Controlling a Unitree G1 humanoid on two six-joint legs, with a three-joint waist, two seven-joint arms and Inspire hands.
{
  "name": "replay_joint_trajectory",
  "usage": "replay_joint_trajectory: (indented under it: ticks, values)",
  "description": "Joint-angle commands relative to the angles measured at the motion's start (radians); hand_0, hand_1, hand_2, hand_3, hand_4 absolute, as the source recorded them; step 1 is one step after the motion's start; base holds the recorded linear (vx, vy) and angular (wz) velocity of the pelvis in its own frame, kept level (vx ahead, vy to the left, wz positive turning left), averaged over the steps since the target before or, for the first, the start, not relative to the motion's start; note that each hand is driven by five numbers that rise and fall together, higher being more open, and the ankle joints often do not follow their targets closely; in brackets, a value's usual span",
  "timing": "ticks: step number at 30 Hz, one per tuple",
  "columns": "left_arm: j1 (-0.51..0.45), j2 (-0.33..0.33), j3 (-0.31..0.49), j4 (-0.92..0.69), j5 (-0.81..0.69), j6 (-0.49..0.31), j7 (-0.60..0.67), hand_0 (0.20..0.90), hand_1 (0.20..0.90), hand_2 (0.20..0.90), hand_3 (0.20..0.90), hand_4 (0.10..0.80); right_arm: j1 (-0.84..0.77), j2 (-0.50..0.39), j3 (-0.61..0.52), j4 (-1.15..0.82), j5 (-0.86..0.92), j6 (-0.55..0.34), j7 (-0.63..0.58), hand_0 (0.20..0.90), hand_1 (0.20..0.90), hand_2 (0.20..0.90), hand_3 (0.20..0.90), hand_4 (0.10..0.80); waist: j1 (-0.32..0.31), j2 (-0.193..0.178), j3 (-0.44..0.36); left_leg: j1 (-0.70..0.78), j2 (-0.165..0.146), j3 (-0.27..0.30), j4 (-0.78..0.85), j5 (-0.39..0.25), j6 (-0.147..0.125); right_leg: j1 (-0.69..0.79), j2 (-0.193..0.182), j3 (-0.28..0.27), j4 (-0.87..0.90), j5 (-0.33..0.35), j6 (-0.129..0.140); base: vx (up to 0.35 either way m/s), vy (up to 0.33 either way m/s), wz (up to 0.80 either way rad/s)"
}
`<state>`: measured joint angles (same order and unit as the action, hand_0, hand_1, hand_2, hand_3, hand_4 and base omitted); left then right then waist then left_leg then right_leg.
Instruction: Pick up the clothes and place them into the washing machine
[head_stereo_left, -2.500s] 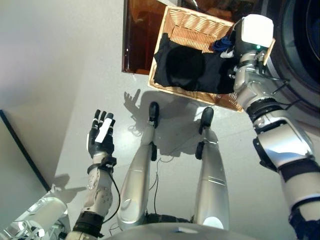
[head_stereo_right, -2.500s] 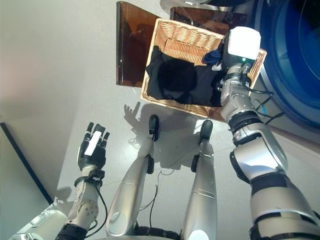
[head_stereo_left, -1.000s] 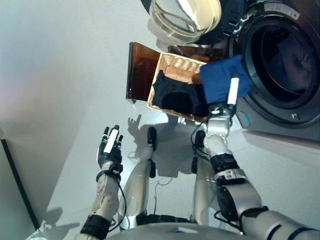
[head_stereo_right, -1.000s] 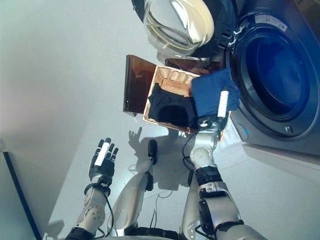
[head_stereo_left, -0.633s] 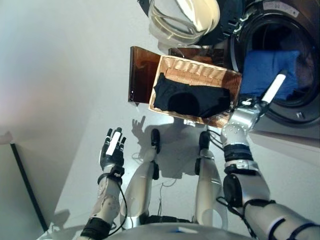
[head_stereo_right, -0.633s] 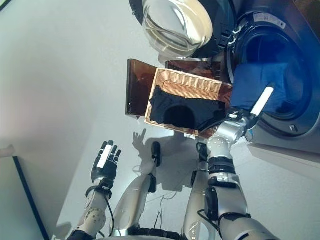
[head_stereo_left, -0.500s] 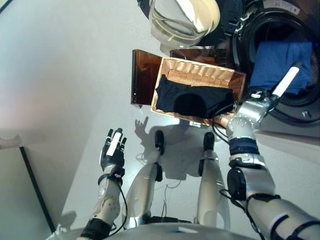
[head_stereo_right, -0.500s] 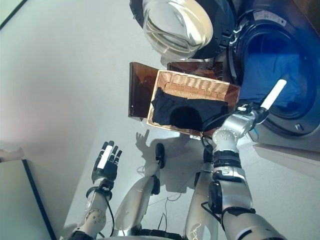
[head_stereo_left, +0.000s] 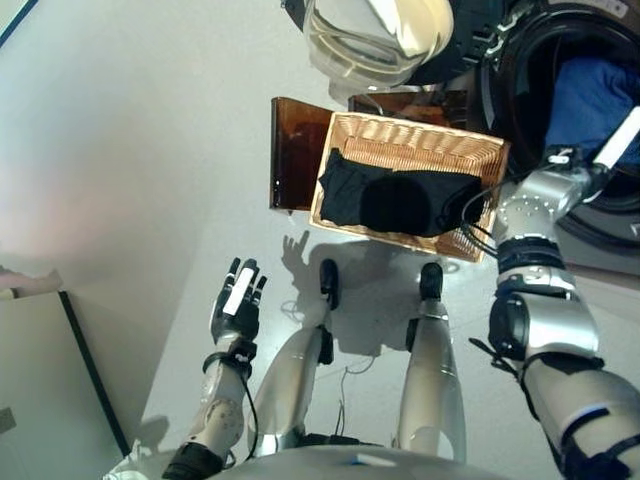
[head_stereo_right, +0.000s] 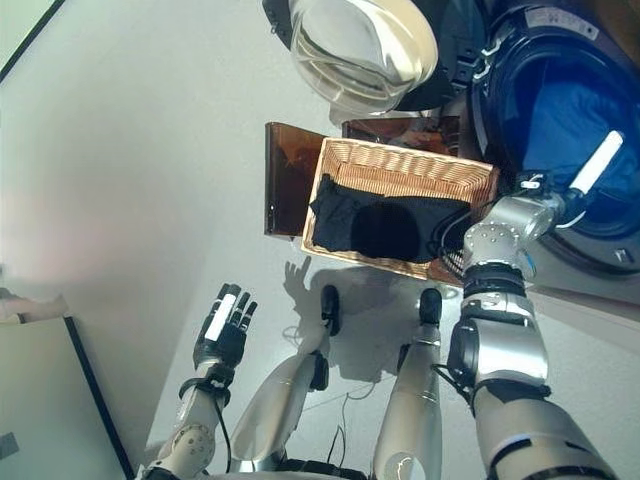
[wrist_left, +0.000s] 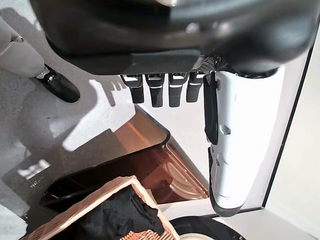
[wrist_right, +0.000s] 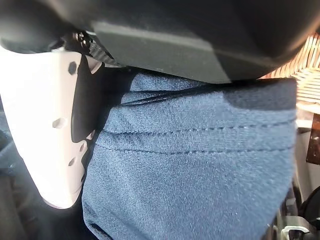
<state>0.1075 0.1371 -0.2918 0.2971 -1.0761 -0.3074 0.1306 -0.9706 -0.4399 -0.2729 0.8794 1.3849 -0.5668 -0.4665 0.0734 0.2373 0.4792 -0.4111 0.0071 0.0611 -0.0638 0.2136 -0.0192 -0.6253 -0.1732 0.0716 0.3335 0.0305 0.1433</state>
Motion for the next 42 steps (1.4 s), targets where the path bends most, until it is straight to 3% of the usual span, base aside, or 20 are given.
replay_joint_trajectory:
  ticks: [1, 15, 31, 42]
  values:
    - [0.026, 0.052, -0.037, -0.131, -0.008, -0.046, -0.020, 0.900, 0.900, 0.900, 0.900, 0.800, -0.147, -0.190, 0.079, -0.013, -0.059, 0.005, 0.009, 0.200, 0.200, 0.200, 0.200, 0.300, 0.009, 0.091, 0.004, -0.028, 0.023, 0.002, 0.083, -0.082, -0.082, 0.042, -0.011, 0.012, -0.055, -0.053, 0.005, 0.000, 0.000, 0.00]
    - [0.010, 0.077, -0.072, -0.153, 0.013, -0.050, -0.022, 0.900, 0.900, 0.900, 0.900, 0.800, -0.340, -0.303, 0.194, 0.268, -0.104, 0.145, 0.014, 0.200, 0.200, 0.200, 0.200, 0.300, 0.027, 0.136, 0.041, -0.076, 0.017, 0.014, 0.073, -0.062, -0.086, -0.039, -0.015, 0.025, -0.018, -0.054, 0.003, -0.011, -0.003, -0.03]
    - [0.008, 0.089, -0.102, -0.202, 0.035, -0.064, -0.034, 0.900, 0.900, 0.900, 0.900, 0.800, -0.523, -0.480, 0.302, 0.324, -0.138, 0.155, -0.017, 0.200, 0.200, 0.200, 0.200, 0.300, 0.063, 0.203, 0.041, -0.158, 0.010, 0.016, 0.043, -0.032, -0.100, -0.191, -0.022, 0.051, 0.071, -0.087, 0.005, 0.000, -0.012, 0.05]
    - [0.004, 0.080, -0.110, -0.250, 0.029, -0.080, -0.028, 0.900, 0.900, 0.900, 0.900, 0.800, -0.622, -0.607, 0.413, 0.334, -0.181, 0.163, -0.048, 0.200, 0.200, 0.200, 0.200, 0.300, 0.073, 0.207, 0.041, -0.263, 0.006, 0.012, 0.001, 0.002, -0.128, -0.365, -0.010, 0.074, 0.190, -0.146, -0.001, 0.017, -0.062, 0.10]
